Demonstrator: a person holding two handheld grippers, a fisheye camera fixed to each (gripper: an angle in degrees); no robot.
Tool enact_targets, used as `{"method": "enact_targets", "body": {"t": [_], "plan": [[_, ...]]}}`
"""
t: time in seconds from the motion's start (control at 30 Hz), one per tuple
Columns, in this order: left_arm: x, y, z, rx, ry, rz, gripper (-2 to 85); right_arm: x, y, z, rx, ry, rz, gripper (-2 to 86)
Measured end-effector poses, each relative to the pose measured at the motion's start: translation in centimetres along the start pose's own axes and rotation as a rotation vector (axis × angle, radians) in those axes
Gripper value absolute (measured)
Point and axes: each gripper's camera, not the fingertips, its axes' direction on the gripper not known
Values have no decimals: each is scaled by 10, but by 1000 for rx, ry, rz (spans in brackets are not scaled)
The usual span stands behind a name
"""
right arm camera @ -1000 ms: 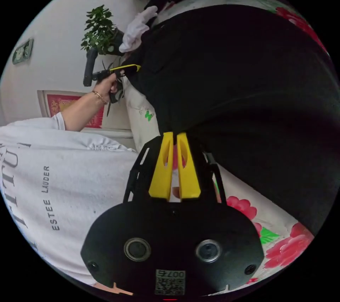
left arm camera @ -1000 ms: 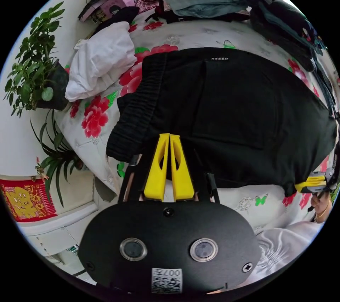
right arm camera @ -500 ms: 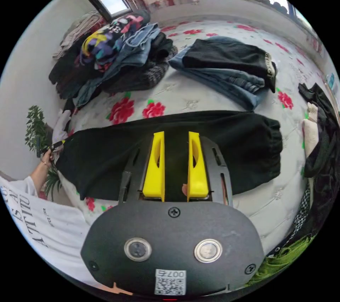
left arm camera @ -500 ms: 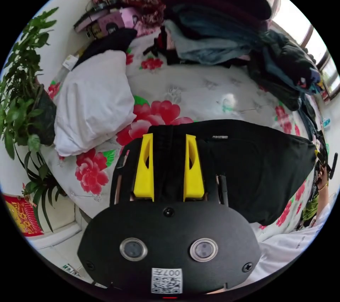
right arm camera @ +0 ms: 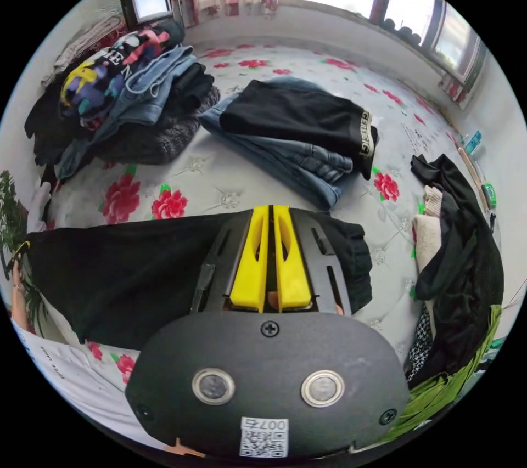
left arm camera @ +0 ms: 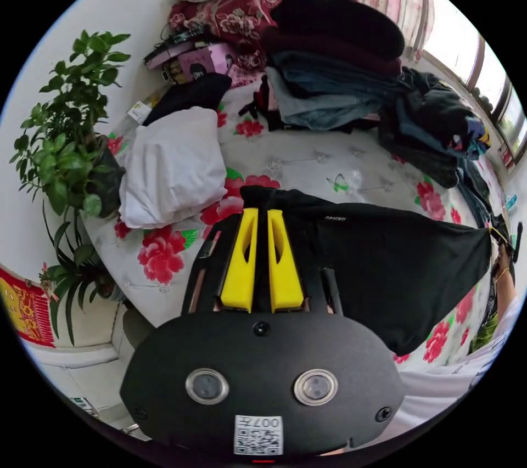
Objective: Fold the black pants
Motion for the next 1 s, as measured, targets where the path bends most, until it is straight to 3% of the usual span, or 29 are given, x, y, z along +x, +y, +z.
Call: {"method": "enact_targets", "body": {"t": [0.1, 0.27, 0.4, 0.5, 0.67, 0.83, 0.93, 1.0], "plan": [[-26, -3, -1, 8, -23, -62, 29, -11, -13, -16, 67, -10, -24, 16], [-55, -17, 100, -249, 26, -170, 78, 11, -23, 38, -218, -62, 127, 61], [-70, -24, 95, -250, 35, -203, 91, 51, 21, -19, -16, -105, 247, 80], [-89, -11, 64, -146, 78, -259, 84, 100, 78, -60, 92, -126, 408, 92], [-126, 53, 10, -10, 192, -461, 85, 176, 178, -50, 135, -500, 765, 98], [-158, 117, -4, -19, 213, -658, 88, 178, 197, -31, 246, -610, 960, 70], [-176, 147, -4, -18, 250, -754, 96, 174, 182, -22, 193, -705, 1041, 27], [-180, 157, -6, -36, 227, -783, 107, 155, 158, -48, 268, -711, 913, 13]]}}
